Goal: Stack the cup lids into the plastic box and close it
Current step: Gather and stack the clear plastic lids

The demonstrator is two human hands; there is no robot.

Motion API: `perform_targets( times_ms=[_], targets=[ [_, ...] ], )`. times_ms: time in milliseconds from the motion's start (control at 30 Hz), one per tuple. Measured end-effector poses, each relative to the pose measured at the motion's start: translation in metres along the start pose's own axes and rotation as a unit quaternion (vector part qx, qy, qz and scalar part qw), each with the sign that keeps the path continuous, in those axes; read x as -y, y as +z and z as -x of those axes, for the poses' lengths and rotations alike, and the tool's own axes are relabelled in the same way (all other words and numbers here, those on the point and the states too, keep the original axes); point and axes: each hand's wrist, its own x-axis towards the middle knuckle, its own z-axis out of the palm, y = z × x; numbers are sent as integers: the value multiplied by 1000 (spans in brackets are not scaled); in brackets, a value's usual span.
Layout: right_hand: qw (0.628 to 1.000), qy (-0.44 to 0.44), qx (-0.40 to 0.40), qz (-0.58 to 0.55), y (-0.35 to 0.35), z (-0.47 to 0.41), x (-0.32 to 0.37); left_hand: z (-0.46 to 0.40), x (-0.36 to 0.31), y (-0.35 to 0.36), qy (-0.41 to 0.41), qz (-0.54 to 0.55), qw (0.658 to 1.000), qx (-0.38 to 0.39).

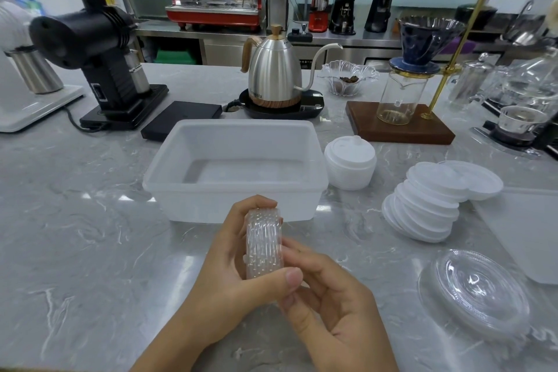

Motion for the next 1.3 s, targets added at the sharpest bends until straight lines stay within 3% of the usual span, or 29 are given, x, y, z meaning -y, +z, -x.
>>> perform_targets(
  times_ms=[200, 433, 667, 767, 1000, 1167, 1300],
  targets=[
    [999, -3, 21, 44, -17, -1, 8, 1, 3, 1, 1, -26, 1000, 14],
    [984, -37, -60, 162, -62, 4, 17, -2, 22, 0, -42, 27, 998, 46],
    [930, -51, -182, 316, -131, 21, 48, -18, 37, 16, -83, 142, 977, 133],
    [897, -14, -217, 384, -160, 25, 58, -29, 36, 28, -85, 144, 976, 141],
    [853, 208, -95, 468, -193, 30, 57, -56, 32, 59, -100, 107, 976, 162],
    [816, 214, -49, 535, -188, 27, 48, -62, 37, 65, -130, 161, 967, 151],
    [815, 192, -59, 543, -189, 22, 42, -58, 39, 60, -136, 183, 961, 154]
  ],
)
